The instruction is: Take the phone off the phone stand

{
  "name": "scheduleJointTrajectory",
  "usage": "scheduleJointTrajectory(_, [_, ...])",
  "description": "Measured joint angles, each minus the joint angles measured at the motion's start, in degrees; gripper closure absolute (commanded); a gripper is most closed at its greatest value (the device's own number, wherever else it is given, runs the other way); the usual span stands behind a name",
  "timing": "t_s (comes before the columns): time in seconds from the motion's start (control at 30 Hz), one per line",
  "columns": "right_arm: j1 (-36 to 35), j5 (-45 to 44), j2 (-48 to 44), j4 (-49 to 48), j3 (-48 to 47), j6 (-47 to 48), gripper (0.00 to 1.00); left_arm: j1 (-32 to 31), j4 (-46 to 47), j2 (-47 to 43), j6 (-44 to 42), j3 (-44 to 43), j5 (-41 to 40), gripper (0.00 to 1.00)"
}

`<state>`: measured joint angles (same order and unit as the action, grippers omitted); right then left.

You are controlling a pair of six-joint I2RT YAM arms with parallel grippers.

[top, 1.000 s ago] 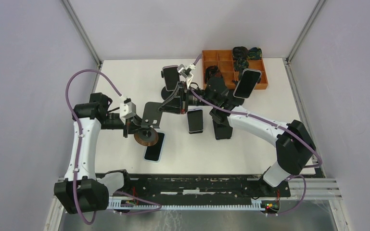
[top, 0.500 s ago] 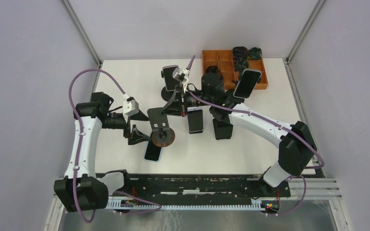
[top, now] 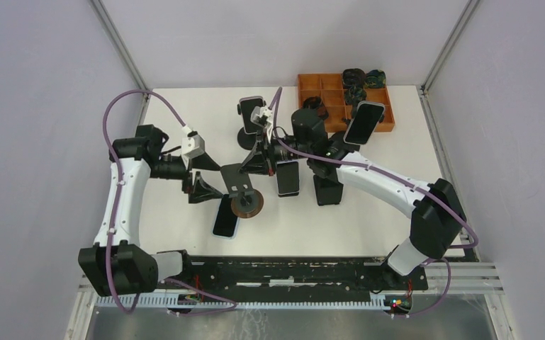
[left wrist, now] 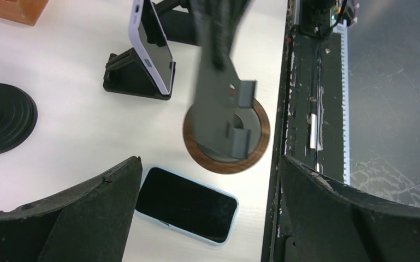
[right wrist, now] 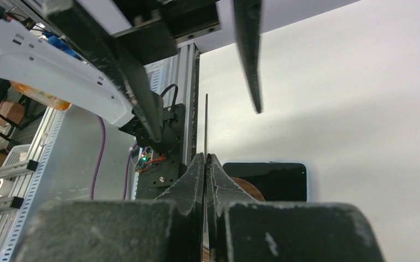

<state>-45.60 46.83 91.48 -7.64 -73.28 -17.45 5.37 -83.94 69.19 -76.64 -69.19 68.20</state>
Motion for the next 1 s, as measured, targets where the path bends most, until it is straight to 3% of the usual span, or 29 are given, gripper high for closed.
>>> scheduleJointTrajectory(0.2, [-2.01, -0.24, 0.31, 0.15, -0.31, 0.85, 1.0, 0.0, 0.31, 5.4, 2.56, -2.4, 2.43, 0.05])
scheduleJointTrajectory(0.4, [-2.97, -0.81, 2.34, 0.39, -2.93, 0.85, 1.0, -0.04, 0.22, 5.33, 4.31, -2.38, 2.86, 0.21])
scheduleJointTrajectory(0.5, [-3.5, -1.2, 3.74, 0.11, -4.15, 0.81, 1.0, -0.22, 0.2, 5.07, 4.39, -2.32, 2.84, 0.39])
scheduleJointTrajectory(0.63, [-4.33, -2.19, 5.66, -0.2, -5.14, 0.81, 1.0, -0.7, 0.02, 5.18, 4.63, -2.19, 2.64, 0.76])
scheduleJointTrajectory(0.73, [-4.72, -3.5, 6.1, -0.22, -5.14, 0.92, 0.97, -1.03, -0.39, 5.99, 4.42, -2.16, 2.21, 0.96])
scheduleJointTrajectory(1.0, [-4.74, -5.84, 6.47, 0.59, -5.14, 1.73, 0.67, -1.4, -0.72, 8.46, 3.13, -2.16, -1.46, 0.98])
